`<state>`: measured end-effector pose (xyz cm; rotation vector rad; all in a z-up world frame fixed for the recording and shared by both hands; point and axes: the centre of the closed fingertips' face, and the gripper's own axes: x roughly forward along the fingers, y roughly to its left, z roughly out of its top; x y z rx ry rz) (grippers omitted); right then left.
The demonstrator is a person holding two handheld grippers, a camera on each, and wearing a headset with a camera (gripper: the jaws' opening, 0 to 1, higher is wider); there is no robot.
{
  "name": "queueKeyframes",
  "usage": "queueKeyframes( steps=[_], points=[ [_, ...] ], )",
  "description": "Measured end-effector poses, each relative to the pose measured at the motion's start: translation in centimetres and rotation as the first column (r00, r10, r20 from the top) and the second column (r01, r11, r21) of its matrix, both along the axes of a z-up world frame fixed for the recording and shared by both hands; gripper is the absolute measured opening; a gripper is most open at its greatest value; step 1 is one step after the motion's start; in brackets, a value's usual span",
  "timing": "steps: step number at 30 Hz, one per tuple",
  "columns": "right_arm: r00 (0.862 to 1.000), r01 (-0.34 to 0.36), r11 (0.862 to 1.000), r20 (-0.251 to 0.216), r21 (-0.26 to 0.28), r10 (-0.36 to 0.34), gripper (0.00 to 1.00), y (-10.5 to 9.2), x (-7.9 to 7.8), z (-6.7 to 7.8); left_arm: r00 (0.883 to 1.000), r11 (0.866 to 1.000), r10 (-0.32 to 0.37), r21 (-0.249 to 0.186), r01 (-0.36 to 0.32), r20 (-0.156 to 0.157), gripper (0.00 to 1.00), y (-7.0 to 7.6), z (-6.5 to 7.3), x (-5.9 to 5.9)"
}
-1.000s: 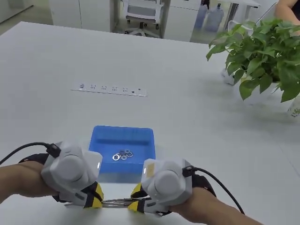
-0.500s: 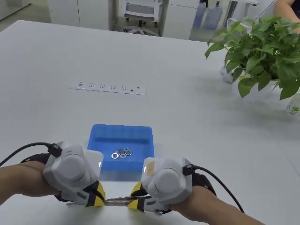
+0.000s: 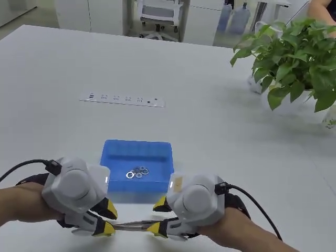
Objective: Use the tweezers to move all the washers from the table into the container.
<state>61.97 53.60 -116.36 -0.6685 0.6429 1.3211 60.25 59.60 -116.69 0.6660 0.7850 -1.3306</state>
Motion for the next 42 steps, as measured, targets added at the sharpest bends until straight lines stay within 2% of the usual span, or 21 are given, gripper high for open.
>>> queueKeyframes(
  steps=[4, 6, 9, 12, 17, 21, 23, 26, 31, 36, 39, 42],
  points=[
    [0.999, 0.037, 0.999, 0.009, 0.016, -0.037, 0.32, -0.9, 0.5, 0.8, 0.998, 0.997, 0.064, -0.033, -0.064, -0.017, 0.27, 0.6, 0.9, 0.0],
    [0.998, 0.063, 0.997, -0.003, 0.035, -0.063, 0.35, -1.3, 0.7, 1.3, 0.995, 0.994, 0.092, -0.051, -0.093, -0.022, 0.29, 0.9, 1.5, 0.0],
    [0.997, 0.081, 0.996, 0.014, 0.045, -0.081, 0.4, -2.1, 1.1, 1.9, 0.992, 0.99, 0.125, -0.066, -0.126, -0.019, 0.33, 1.4, 2.1, 0.1],
    [0.992, 0.123, 0.99, 0.009, 0.066, -0.124, 0.46, -3.0, 1.6, 2.6, 0.986, 0.981, 0.168, -0.098, -0.167, -0.004, 0.37, 1.7, 3.2, 0.2],
    [0.983, 0.178, 0.978, 0.029, 0.106, -0.181, 0.55, -4.4, 2.4, 4.1, 0.968, 0.955, 0.25, -0.168, -0.244, 0.019, 0.44, 1.7, 5.0, 0.6],
    [0.975, 0.214, 0.967, 0.033, 0.142, -0.22, 0.66, -5.2, 2.8, 5.1, 0.959, 0.945, 0.28, -0.191, -0.265, 0.054, 0.53, 1.6, 5.8, 0.9],
    [0.973, 0.221, 0.964, 0.035, 0.151, -0.228, 0.71, -5.5, 2.8, 5.3, 0.955, 0.943, 0.284, -0.203, -0.262, 0.084, 0.59, 1.6, 6.2, 1.1],
    [0.967, 0.236, 0.955, 0.048, 0.181, -0.249, 0.77, -6.1, 2.8, 5.8, 0.95, 0.934, 0.298, -0.236, -0.269, 0.095, 0.68, 1.5, 7.0, 1.1],
    [0.957, 0.27, 0.935, 0.046, 0.232, -0.287, 0.88, -6.9, 2.7, 6.2, 0.943, 0.923, 0.317, -0.263, -0.281, 0.103, 0.82, 1.6, 8.0, 0.9],
    [0.95, 0.295, 0.921, 0.026, 0.253, -0.311, 0.96, -7.3, 2.2, 6.0, 0.94, 0.919, 0.328, -0.263, -0.295, 0.091, 0.92, 1.7, 7.9, 0.7],
    [0.949, 0.303, 0.92, 0.01, 0.247, -0.315, 1.0, -7.2, 1.8, 5.5, 0.943, 0.922, 0.324, -0.252, -0.294, 0.083, 0.98, 1.7, 7.5, 0.4],
    [0.951, 0.301, 0.921, 0.0, 0.247, -0.31, 1.0, -7.1, 1.3, 5.4, 0.945, 0.924, 0.318, -0.246, -0.291, 0.074, 0.99, 1.5, 7.4, 0.2]
  ],
)
